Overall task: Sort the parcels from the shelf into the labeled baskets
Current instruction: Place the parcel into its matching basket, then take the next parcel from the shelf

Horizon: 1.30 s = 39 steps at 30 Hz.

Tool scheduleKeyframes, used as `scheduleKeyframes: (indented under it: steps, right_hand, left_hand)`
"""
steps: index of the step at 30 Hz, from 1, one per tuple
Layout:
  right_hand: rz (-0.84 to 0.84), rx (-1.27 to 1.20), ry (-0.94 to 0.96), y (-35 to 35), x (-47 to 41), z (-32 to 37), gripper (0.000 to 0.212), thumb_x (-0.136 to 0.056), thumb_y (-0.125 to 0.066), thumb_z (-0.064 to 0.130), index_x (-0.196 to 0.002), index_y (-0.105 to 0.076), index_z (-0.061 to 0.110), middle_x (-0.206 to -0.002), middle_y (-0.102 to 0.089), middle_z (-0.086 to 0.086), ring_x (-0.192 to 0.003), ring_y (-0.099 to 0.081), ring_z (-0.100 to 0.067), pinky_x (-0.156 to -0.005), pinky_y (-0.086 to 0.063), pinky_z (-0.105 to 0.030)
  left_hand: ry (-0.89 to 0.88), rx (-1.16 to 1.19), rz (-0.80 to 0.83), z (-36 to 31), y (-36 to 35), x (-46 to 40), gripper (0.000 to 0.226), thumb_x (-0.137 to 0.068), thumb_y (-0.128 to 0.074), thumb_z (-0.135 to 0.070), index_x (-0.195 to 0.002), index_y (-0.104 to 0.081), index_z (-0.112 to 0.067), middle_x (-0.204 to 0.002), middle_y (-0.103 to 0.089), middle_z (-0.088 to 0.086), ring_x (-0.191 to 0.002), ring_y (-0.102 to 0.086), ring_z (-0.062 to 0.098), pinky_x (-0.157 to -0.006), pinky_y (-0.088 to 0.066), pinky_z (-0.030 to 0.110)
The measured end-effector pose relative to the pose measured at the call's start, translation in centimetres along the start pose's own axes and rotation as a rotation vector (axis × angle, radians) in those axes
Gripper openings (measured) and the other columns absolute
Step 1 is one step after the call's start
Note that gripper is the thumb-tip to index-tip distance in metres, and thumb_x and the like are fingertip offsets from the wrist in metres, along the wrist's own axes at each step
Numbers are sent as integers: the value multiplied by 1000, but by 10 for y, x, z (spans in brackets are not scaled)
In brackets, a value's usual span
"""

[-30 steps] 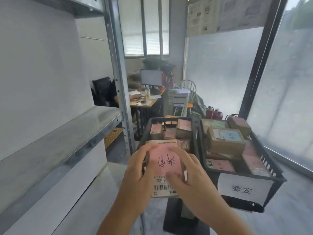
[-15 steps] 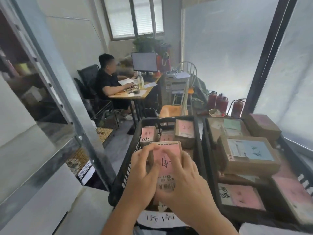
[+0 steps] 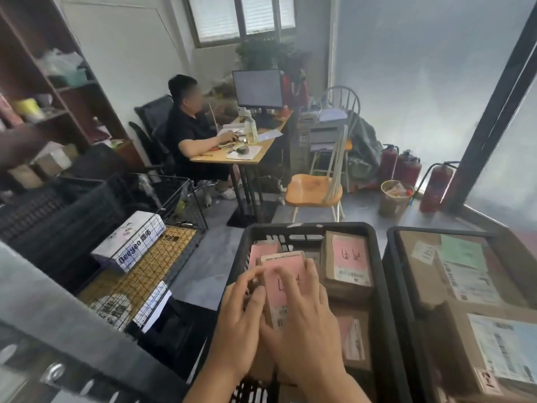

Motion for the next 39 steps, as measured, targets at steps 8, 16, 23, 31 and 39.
scheduleKeyframes:
  steps: [8,16,23,31,39]
  right_hand:
    - [-112,221,-168,-26,-107,-46,84,-84,-62,70,-153,-31,33,-173,-8,-17,-156,-19,-41,-118,-39,-49]
    - [-50,363,-196,-73,-132,-67,78,-91,-59,63,-153,-37,19,-171,-15,-23,-160,-5,-42,-130,-15,-56]
    - [-37,286,-132,-44,-122,-53,80,-94,-51,64,-160,-29,25,-174,-14,-12,-162,-3,-32,-132,-3,-49]
    - [26,177,119,48,-58,-14,63,-98,-55,53,-154,-26,46,-166,-19,23,-159,-1,-6,-126,1,-32]
    - [16,78,296,111,-3,8,68,-97,-56,56,-156,-22,53,-161,-19,34,-148,-9,12,-120,-11,-16]
  left_hand:
    - [47,-528,-202,64,34,-79,35,-98,-61,-28,-128,-55,-45,-135,-46,-12,-120,-41,10,-97,-50,41]
    - [170,-593,-67,107,7,-104,42,-97,-61,-34,-135,-49,-46,-148,-41,-5,-138,-39,24,-105,-47,56]
    - [81,-688,-90,79,11,-101,42,-95,-59,-41,-135,-48,-46,-149,-42,-9,-142,-35,21,-107,-41,56]
    - [-91,-499,-127,-13,15,-75,31,-97,-53,-48,-128,-53,-46,-135,-49,-13,-132,-37,13,-110,-40,47]
    - [-140,-453,-117,-83,8,4,34,-100,-54,-46,-132,-47,-55,-151,-39,-19,-153,-22,17,-121,-33,49]
Point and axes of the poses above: each hand's wrist, its own x-axis away from the middle knuckle, its own y-axis out of the back of the hand, z = x × y, the point moved 8 cm from there along -x, towards the middle knuckle
